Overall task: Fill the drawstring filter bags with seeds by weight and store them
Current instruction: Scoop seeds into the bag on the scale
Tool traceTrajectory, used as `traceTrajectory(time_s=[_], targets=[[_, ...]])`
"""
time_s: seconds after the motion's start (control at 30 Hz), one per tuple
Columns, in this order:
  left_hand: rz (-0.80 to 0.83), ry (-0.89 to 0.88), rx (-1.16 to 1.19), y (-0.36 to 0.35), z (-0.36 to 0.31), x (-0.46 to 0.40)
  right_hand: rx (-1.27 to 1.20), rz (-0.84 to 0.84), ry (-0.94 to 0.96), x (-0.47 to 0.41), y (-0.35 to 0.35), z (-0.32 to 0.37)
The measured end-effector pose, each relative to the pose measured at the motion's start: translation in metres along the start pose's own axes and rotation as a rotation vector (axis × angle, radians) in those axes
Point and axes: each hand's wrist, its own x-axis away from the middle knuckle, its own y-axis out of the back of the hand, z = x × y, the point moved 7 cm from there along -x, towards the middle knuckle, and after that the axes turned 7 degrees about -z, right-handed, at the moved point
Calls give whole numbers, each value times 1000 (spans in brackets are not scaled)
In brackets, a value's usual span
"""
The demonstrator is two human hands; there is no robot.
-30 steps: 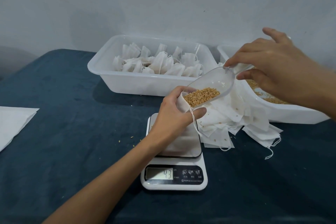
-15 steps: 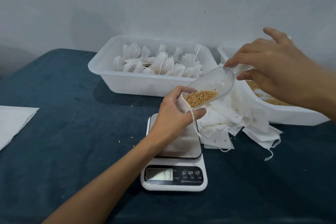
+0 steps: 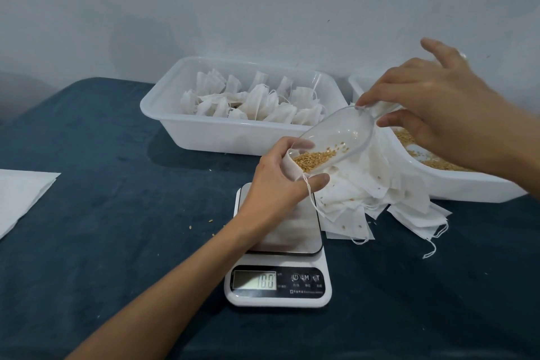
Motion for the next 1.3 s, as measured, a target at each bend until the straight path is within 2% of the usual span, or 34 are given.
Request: traceTrajectory(time_s=[0.43, 1.07, 1.3], targets=[[-11, 36, 38, 0, -5, 1, 73, -87, 88, -4, 4, 8], [7, -20, 20, 0, 0, 0, 84, -107, 111, -3, 10, 13], [-4, -33, 4, 0, -1, 1, 115, -167, 147, -3, 16, 18]])
